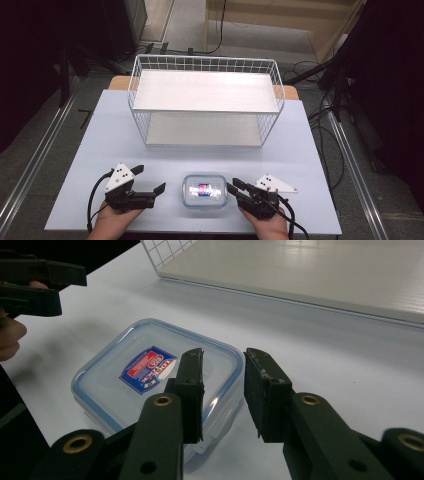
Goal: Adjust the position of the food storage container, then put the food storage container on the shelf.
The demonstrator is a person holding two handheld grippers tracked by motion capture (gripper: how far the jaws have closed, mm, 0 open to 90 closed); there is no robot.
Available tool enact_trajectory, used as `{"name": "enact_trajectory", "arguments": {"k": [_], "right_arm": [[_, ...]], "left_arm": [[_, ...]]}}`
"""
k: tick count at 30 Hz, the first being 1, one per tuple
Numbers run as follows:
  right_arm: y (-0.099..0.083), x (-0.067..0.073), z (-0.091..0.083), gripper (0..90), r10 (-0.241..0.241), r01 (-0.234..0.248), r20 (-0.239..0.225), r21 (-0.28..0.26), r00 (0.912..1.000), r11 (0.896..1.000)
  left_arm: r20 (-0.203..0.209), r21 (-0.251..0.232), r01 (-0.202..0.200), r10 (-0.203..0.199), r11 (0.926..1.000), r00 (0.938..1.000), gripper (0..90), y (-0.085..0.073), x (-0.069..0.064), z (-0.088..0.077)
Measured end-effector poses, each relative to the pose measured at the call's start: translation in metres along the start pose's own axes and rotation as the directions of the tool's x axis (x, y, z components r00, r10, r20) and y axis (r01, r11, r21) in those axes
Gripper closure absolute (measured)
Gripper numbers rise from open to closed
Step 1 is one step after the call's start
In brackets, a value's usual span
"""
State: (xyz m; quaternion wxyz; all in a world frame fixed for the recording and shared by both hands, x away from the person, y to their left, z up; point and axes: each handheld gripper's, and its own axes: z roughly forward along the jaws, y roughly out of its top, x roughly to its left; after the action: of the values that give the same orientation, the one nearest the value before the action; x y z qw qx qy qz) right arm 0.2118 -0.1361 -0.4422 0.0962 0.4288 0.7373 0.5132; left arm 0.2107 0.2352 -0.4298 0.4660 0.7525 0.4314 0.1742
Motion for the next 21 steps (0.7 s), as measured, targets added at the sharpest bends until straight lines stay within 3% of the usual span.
{"name": "enact_trajectory", "arguments": {"k": [3, 4, 7, 12, 15, 17, 19, 21], "right_arm": [[0.0, 0.0, 0.001, 61.6, 0.015, -0.015, -0.005, -0.006, 0.9999, 1.0], [0.001, 0.002, 0.002, 53.3, 0.035, -0.035, -0.002, -0.007, 0.9994, 0.999], [0.001, 0.004, 0.005, 44.8, 0.054, -0.054, -0.006, 0.0, 0.9985, 0.999], [0.0, 0.003, 0.009, 35.3, 0.085, -0.085, -0.022, 0.028, 0.9961, 0.996], [-0.003, 0.0, 0.01, 33.7, 0.117, -0.115, -0.038, 0.042, 0.9924, 0.992], [-0.005, -0.003, 0.011, 32.4, 0.139, -0.136, -0.05, 0.055, 0.989, 0.989], [-0.008, -0.007, 0.012, 31.3, 0.165, -0.161, -0.061, 0.072, 0.9844, 0.984], [-0.01, -0.009, 0.012, 31.1, 0.188, -0.183, -0.071, 0.075, 0.9796, 0.98]], "left_arm": [[0.008, 0.002, 0.0, 0.0, 1.0, 1.0, 6.4, 0.0, -0.003, 0.001], [0.01, 0.008, 0.001, -0.001, 1.0, 1.0, 6.4, 0.0, -0.006, 0.002], [0.025, 0.02, 0.014, -0.015, 0.9997, 0.9996, 6.6, 0.0, -0.011, 0.006], [0.083, 0.044, 0.046, -0.049, 0.998, 0.9953, 7.3, 0.005, -0.02, 0.018], [0.129, 0.077, 0.087, -0.096, 0.9933, 0.987, 9.0, 0.004, -0.026, 0.026], [0.171, 0.104, 0.123, -0.139, 0.9869, 0.9754, 9.1, 0.001, -0.029, 0.032], [0.19, 0.13, 0.143, -0.167, 0.9811, 0.9676, 9.1, -0.001, -0.032, 0.038], [0.202, 0.151, 0.136, -0.165, 0.9791, 0.9654, 9.1, -0.002, -0.034, 0.043]]}}
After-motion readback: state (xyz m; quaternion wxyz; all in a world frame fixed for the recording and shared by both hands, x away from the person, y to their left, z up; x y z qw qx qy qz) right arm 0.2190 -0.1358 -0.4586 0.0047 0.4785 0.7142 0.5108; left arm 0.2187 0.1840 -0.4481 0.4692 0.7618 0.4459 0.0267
